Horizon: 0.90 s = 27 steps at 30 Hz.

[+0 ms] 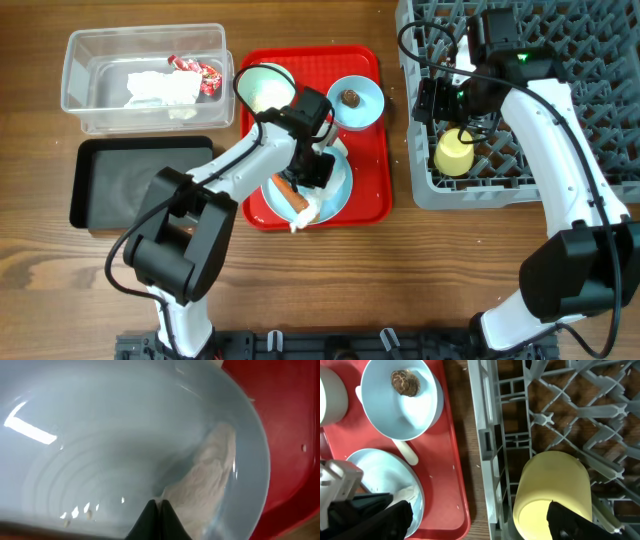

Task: Sort waste into correct bins and load items into the dishwasher rack
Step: 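Reach left gripper to the carrot on the blue plate and grasp it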

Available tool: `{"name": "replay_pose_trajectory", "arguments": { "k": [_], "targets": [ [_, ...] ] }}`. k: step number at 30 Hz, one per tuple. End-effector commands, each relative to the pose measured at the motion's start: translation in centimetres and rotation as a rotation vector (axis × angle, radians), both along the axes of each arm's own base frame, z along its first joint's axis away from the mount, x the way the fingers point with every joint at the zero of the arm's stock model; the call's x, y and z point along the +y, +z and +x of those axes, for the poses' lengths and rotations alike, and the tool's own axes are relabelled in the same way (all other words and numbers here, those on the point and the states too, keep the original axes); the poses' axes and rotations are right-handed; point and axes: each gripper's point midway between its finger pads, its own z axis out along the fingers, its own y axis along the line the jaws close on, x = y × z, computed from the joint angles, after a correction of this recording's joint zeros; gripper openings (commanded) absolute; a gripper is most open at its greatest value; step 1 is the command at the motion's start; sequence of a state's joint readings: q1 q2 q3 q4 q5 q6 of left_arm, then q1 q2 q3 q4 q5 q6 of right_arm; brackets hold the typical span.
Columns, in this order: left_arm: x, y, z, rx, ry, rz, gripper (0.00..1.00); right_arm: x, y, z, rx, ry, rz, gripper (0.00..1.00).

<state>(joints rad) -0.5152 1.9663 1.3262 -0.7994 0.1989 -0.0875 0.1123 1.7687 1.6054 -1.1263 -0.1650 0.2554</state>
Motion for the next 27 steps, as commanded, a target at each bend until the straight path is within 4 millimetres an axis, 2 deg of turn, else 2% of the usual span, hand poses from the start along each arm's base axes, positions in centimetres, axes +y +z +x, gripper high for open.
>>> {"name": "replay_pose_trajectory", "arguments": {
  "k": [1, 5, 6, 8, 11, 12, 15, 19, 20, 21, 23, 25, 27],
  "targets": [
    [2.3, 6.1, 5.1, -0.120, 0.099, -0.020, 0.04, 0.4, 0.9, -0.3, -0.020, 0.026, 0.013, 0.89],
    [6.9, 13.2, 9.8, -0.281, 0.239, -0.081, 0.04, 0.3, 0.9, -0.3, -0.020, 0.026, 0.013, 0.89],
    [8.6, 14.9, 10.9, -0.326, 0.285, -0.093, 0.04, 0.4, 1.0, -0.3, -0.021, 0.026, 0.013, 0.89],
    [11.6, 17.1, 12.5, -0.396, 0.359, -0.106, 0.04, 0.4, 1.0, -0.2, -0.024, 0.026, 0.014, 0.90],
    [16.0, 19.1, 15.3, -0.517, 0.456, -0.119, 0.04, 0.4, 1.0, 0.0, -0.032, 0.026, 0.015, 0.90],
    [18.5, 19.8, 17.2, -0.589, 0.509, -0.115, 0.04, 0.4, 1.0, 0.0, -0.032, 0.026, 0.016, 0.90],
    [22.0, 19.7, 19.6, -0.667, 0.576, -0.089, 0.04, 0.4, 1.0, 0.0, -0.031, 0.027, 0.018, 0.90],
    [25.9, 17.0, 21.5, -0.687, 0.658, 0.011, 0.04, 0.4, 1.0, -0.1, -0.029, 0.027, 0.018, 0.90],
    [26.5, 16.2, 21.8, -0.684, 0.671, 0.034, 0.15, 0.4, 1.0, -0.1, -0.027, 0.027, 0.018, 0.90],
    [26.7, 15.6, 21.9, -0.677, 0.675, 0.043, 0.50, 0.4, 1.0, -0.1, -0.026, 0.027, 0.018, 0.90],
    [26.8, 14.7, 22.2, -0.668, 0.676, 0.048, 1.00, 0.4, 1.0, -0.1, -0.028, 0.027, 0.018, 0.90],
    [26.8, 14.4, 22.2, -0.662, 0.676, 0.049, 1.00, 0.4, 1.0, -0.1, -0.030, 0.028, 0.018, 0.90],
    [26.6, 15.3, 22.1, -0.674, 0.673, 0.035, 1.00, 0.4, 1.0, -0.1, -0.028, 0.028, 0.017, 0.90]
  ]
}}
